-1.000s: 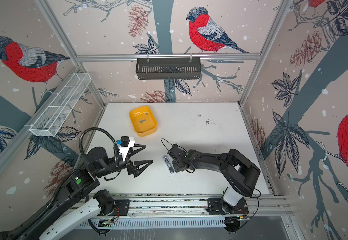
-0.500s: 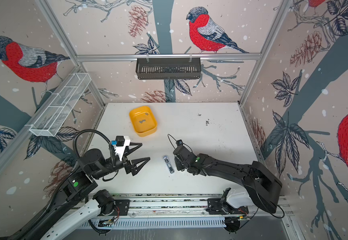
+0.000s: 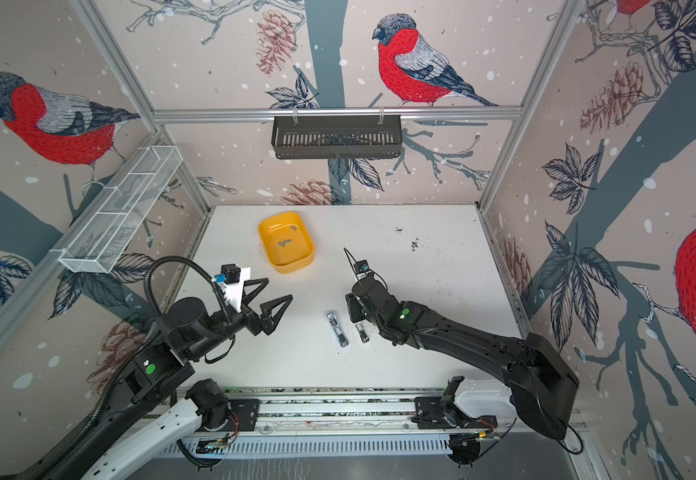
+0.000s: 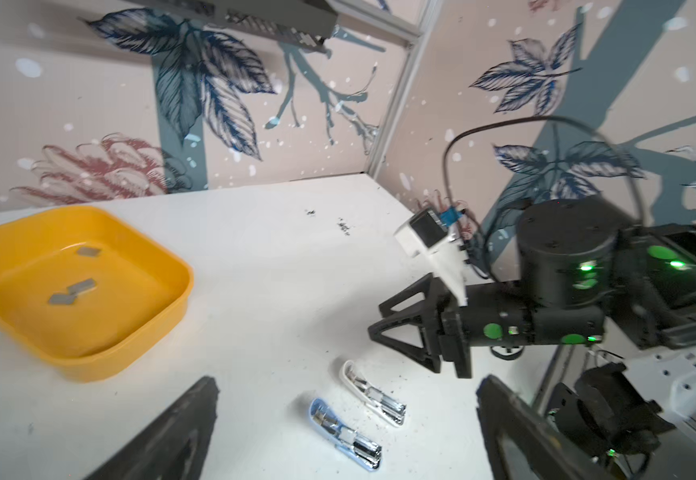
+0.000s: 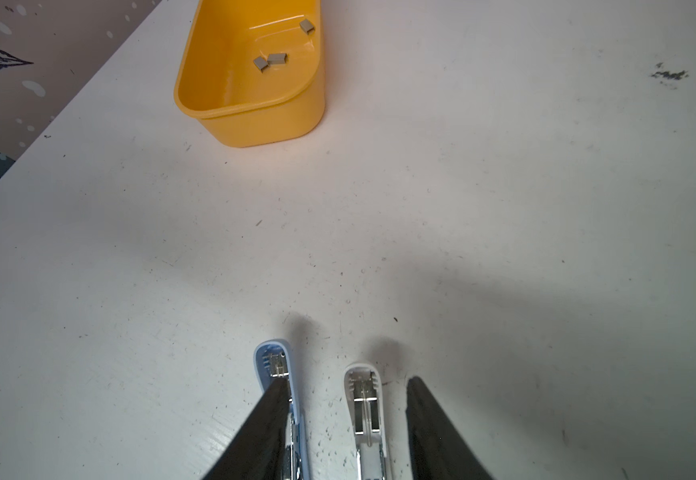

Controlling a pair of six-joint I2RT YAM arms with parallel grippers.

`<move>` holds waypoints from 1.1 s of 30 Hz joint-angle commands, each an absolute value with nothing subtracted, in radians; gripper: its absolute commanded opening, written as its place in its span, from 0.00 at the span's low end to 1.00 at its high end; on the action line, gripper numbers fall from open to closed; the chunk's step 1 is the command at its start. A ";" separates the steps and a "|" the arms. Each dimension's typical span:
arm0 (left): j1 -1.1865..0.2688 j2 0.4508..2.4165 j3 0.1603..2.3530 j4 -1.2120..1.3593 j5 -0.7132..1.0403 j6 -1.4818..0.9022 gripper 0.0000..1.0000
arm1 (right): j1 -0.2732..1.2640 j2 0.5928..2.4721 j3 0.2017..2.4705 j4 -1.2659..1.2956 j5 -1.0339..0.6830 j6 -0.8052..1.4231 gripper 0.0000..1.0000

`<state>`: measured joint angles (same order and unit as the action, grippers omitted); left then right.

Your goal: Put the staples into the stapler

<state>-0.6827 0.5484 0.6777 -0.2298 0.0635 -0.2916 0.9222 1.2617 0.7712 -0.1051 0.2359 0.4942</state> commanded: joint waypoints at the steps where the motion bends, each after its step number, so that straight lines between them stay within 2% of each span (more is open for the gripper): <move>1: -0.678 0.581 0.696 -0.264 -0.113 -0.342 0.95 | 0.909 1.258 0.786 -0.096 0.265 0.472 0.47; 5: -0.667 0.698 0.733 -0.322 -0.269 -0.416 0.90 | 0.892 1.235 0.785 -0.118 0.286 0.453 0.48; 8: -0.633 0.837 0.806 -0.384 -0.318 -0.466 0.88 | 0.869 1.223 0.765 -0.113 0.271 0.446 0.51; 14: -0.441 1.024 0.888 -0.362 -0.238 -0.466 0.83 | 0.832 1.184 0.686 -0.028 0.191 0.403 0.54; 19: -0.263 1.189 0.945 -0.318 -0.128 -0.450 0.81 | 0.833 1.131 0.646 0.011 0.140 0.346 0.64; 24: -0.158 1.352 0.992 -0.295 -0.036 -0.467 0.80 | 0.832 1.030 0.618 0.017 0.132 0.320 0.74; 29: -0.143 1.500 1.095 -0.300 -0.021 -0.459 0.72 | 0.827 0.917 0.582 -0.004 0.110 0.307 0.97; 33: -0.143 1.635 1.184 -0.323 -0.012 -0.436 0.64 | 0.831 0.848 0.577 -0.045 0.134 0.328 1.00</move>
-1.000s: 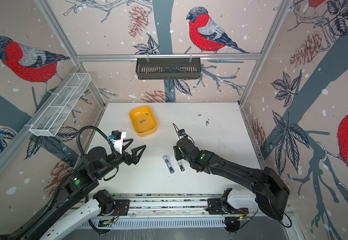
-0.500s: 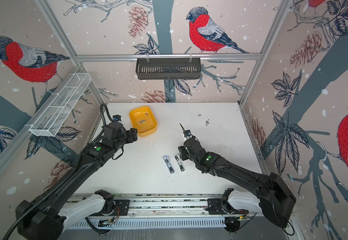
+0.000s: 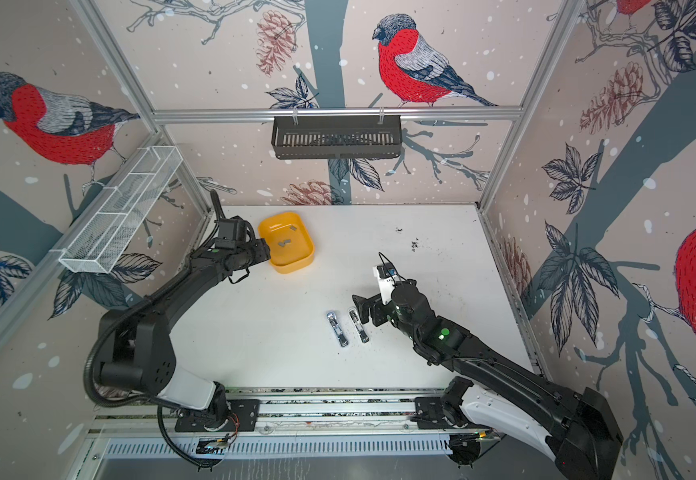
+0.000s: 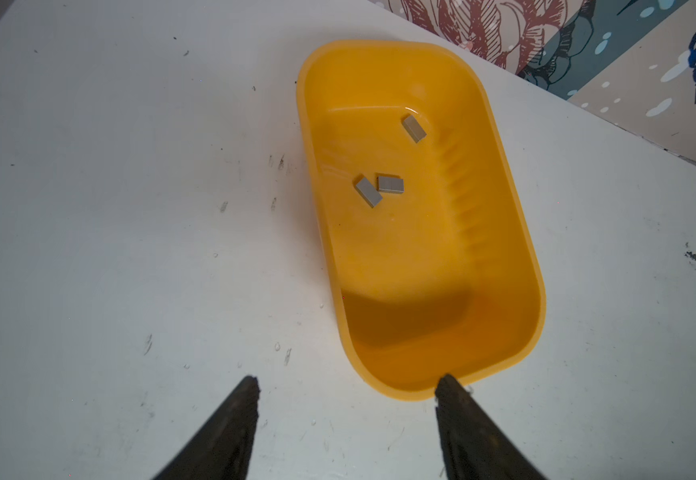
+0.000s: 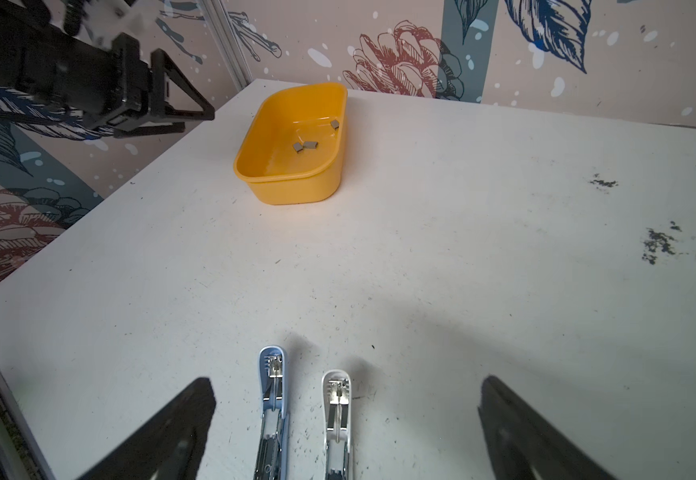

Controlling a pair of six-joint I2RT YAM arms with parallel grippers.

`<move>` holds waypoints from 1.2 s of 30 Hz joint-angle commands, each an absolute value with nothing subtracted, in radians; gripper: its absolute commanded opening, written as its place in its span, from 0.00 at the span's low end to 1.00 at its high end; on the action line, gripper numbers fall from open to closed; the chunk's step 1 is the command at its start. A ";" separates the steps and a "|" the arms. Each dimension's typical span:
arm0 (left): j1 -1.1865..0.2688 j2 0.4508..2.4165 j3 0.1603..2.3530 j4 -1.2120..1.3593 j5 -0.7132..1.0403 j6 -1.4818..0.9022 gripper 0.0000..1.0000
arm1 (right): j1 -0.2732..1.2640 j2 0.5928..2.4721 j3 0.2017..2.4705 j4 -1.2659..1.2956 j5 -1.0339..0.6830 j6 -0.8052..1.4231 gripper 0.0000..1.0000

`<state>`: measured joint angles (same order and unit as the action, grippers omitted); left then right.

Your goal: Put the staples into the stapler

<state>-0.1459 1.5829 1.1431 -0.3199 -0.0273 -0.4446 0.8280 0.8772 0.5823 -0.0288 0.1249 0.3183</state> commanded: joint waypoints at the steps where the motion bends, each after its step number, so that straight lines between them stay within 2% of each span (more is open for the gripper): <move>1: -0.143 1.671 1.213 -0.335 -0.010 -0.436 0.62 | 0.831 0.831 0.574 -0.051 0.141 0.332 1.00; 10: -0.143 1.824 1.304 -0.317 -0.059 -0.471 0.47 | 0.834 0.683 0.520 -0.044 0.206 0.368 1.00; 36: -0.147 1.903 1.340 -0.318 -0.111 -0.488 0.25 | 0.824 0.730 0.525 -0.037 0.206 0.368 1.00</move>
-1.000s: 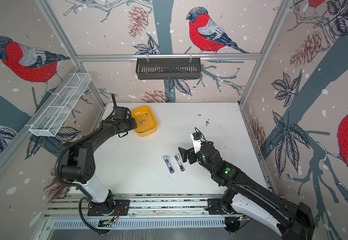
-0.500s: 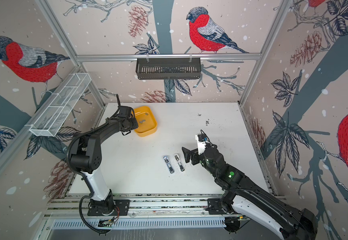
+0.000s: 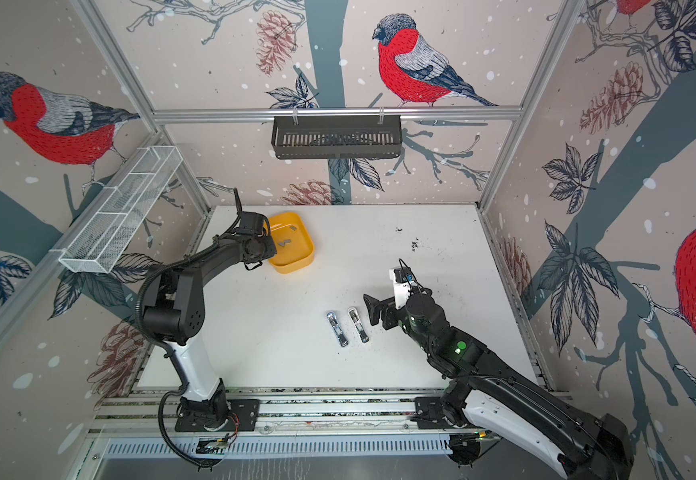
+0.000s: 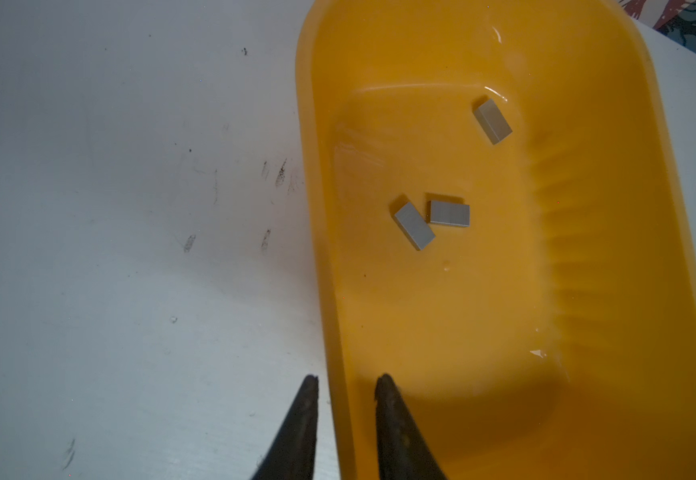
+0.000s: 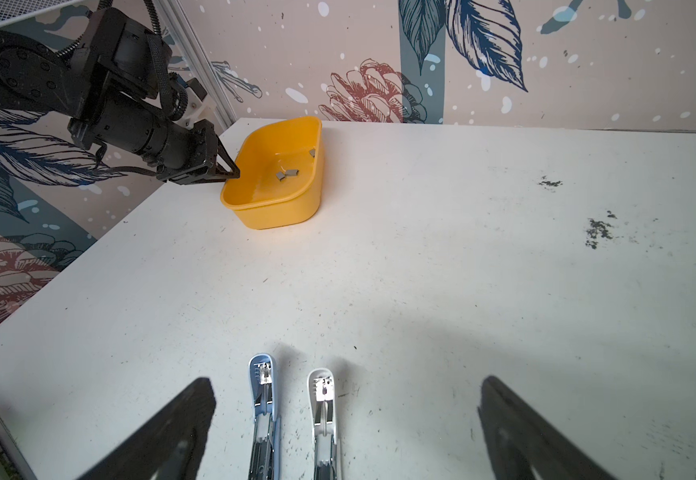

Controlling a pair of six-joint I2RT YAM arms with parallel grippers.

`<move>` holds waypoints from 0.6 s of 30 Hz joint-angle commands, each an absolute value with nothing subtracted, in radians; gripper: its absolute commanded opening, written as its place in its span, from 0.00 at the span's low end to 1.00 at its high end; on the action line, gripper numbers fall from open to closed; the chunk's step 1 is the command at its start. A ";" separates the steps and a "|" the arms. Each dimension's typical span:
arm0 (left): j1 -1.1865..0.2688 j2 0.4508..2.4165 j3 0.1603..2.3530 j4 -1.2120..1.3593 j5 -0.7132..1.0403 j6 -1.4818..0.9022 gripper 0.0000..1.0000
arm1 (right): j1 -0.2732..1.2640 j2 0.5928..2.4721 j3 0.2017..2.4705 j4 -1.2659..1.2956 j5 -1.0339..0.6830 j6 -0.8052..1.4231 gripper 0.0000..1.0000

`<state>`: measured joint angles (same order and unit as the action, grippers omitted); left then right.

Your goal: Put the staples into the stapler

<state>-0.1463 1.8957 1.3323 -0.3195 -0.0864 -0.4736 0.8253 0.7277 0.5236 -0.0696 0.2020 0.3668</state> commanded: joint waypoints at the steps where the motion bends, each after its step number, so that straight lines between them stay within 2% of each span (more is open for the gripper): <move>1: -0.147 1.906 1.342 -0.319 -0.113 -0.489 0.25 | 0.824 0.734 0.523 -0.035 0.206 0.368 1.00; 18: -0.162 1.908 1.338 -0.330 -0.143 -0.490 0.13 | 0.818 0.742 0.523 -0.031 0.197 0.369 1.00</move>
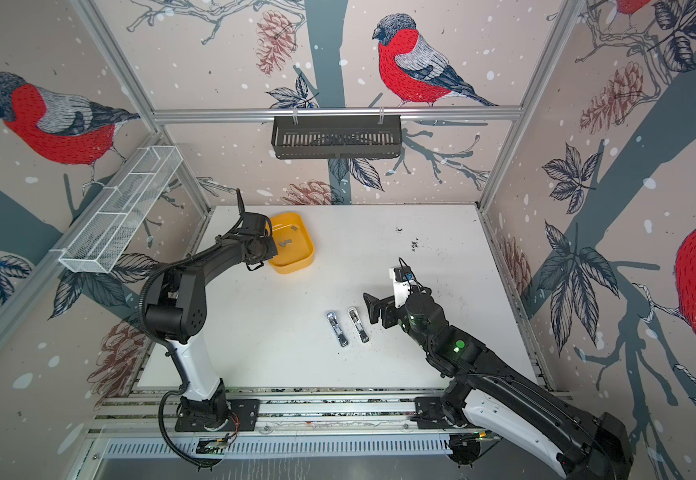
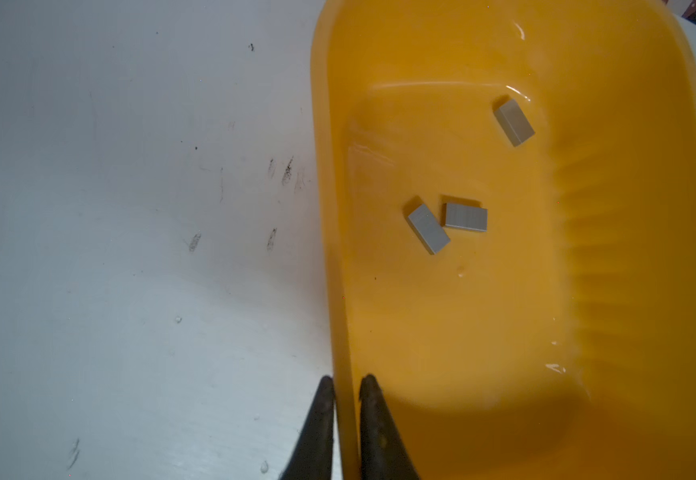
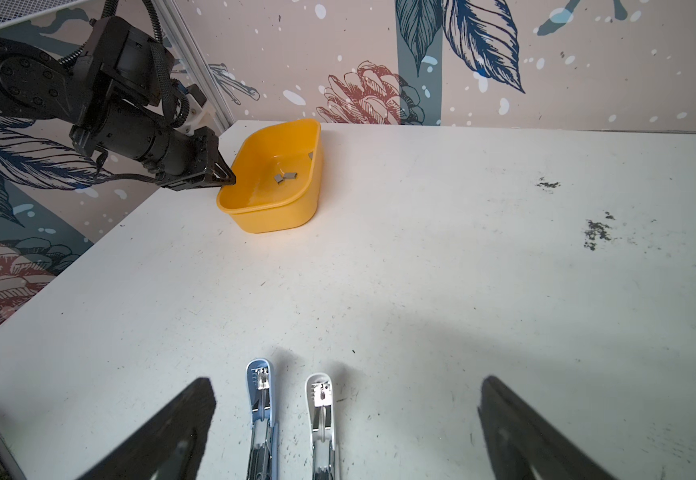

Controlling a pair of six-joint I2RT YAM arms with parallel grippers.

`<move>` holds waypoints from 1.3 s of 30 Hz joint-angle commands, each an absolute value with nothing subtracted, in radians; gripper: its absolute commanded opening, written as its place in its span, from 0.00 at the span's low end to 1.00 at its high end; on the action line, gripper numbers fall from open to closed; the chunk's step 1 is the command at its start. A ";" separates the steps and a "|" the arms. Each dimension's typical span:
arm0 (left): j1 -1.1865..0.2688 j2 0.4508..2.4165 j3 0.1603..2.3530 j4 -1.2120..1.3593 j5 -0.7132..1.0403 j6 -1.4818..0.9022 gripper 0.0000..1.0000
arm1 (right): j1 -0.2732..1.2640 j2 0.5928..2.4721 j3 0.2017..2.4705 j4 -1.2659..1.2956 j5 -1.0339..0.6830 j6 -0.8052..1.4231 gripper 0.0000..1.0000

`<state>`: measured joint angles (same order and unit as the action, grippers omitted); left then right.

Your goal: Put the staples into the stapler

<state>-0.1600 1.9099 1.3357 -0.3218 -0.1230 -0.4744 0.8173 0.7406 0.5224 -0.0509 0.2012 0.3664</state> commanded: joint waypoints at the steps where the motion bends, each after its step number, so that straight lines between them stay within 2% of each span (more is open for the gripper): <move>1: -0.161 1.908 1.338 -0.331 -0.146 -0.489 0.13 | 0.818 0.743 0.524 -0.030 0.196 0.368 1.00; 21: -0.205 1.803 1.220 -0.348 -0.193 -0.485 0.07 | 0.816 0.766 0.519 -0.026 0.183 0.371 1.00; 39: -0.268 1.532 0.883 -0.297 -0.199 -0.567 0.06 | 0.817 0.769 0.520 -0.027 0.171 0.374 1.00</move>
